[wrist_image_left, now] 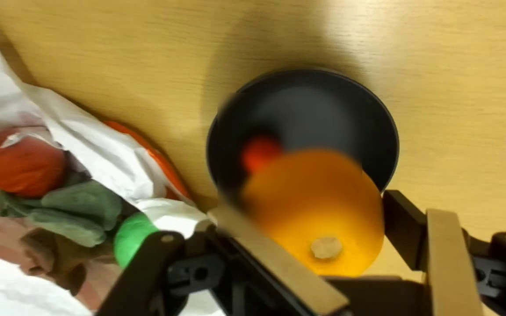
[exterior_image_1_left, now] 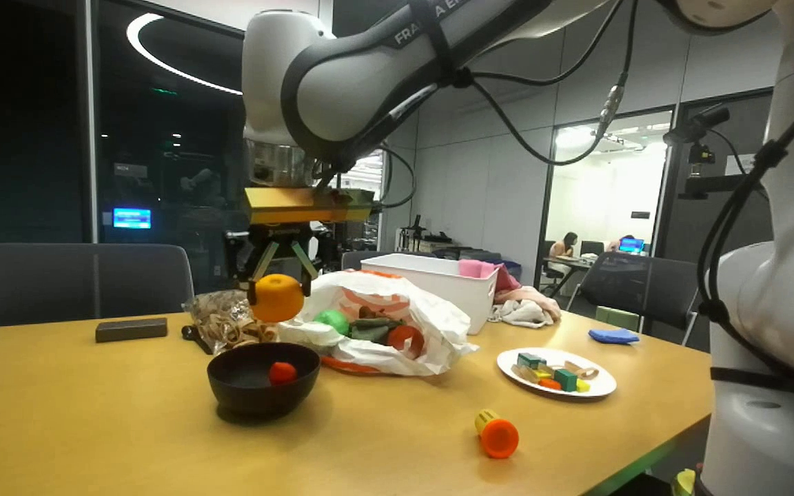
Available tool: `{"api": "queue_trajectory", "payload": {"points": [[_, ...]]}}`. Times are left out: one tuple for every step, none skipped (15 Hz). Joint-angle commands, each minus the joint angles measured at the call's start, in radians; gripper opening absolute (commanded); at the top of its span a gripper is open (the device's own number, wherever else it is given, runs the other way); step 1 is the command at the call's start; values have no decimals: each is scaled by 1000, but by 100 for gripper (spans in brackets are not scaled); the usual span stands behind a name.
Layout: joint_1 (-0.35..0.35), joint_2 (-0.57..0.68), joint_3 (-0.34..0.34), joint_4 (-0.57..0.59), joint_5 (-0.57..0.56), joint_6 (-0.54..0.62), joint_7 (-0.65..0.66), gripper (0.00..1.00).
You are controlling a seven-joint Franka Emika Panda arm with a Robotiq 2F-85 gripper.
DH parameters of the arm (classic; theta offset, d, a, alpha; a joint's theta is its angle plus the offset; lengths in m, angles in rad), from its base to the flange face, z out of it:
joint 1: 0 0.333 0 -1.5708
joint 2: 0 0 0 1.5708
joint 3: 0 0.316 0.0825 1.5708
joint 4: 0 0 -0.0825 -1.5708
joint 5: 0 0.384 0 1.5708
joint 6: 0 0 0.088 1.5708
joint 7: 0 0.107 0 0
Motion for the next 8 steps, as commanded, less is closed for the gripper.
{"api": "queue_trajectory", "payload": {"points": [[-40, -47, 52, -1, -70, -102, 168, 54], [-49, -45, 56, 6, -73, -128, 184, 54], [-57, -45, 58, 11, -72, -151, 195, 54], [-62, -45, 62, 15, -79, -178, 211, 54], [-67, -43, 63, 17, -79, -195, 218, 54], [-72, -43, 64, 20, -77, -217, 225, 54], [-76, -39, 65, 25, -78, -240, 229, 54], [-78, -39, 66, 25, -75, -257, 230, 54]]}}
